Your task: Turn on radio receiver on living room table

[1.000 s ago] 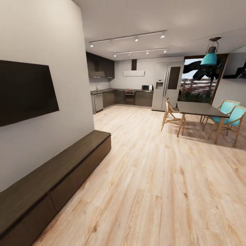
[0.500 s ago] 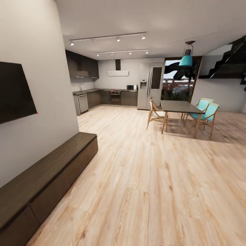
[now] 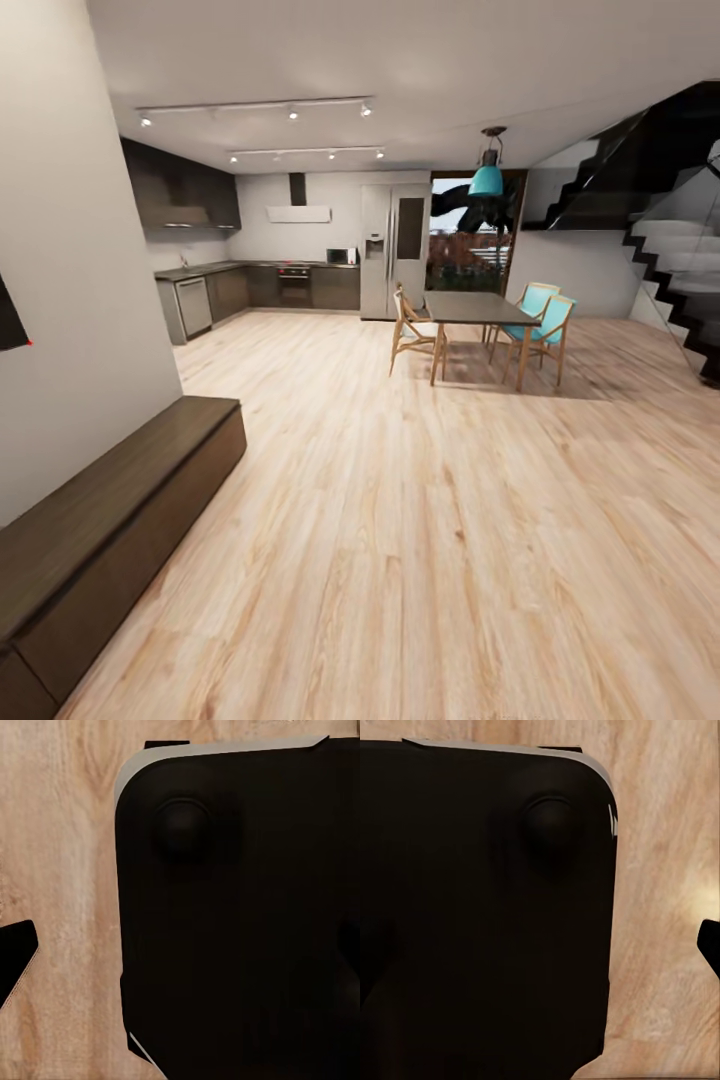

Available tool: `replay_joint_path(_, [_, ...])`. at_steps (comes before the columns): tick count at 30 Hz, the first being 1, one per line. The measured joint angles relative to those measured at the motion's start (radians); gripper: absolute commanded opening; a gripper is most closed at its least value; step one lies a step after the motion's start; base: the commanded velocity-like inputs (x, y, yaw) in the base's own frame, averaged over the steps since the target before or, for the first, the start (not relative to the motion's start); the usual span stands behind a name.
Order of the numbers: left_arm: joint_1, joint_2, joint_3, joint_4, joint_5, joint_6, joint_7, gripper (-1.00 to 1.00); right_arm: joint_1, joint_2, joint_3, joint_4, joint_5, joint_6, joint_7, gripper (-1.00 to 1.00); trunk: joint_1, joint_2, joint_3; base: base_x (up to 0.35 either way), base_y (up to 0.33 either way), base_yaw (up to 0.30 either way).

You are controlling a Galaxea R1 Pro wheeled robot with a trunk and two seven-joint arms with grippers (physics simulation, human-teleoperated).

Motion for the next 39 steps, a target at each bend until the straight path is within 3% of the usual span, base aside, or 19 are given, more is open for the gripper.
replay_joint_path(39, [0.0,0.0,0.0,0.0,0.0,0.0,0.0,1.0,0.0,-0.001,0.0,0.0,0.002,0.002,0.0,1.0,0.0,0.0,0.0,0.0,0.0,-0.291])
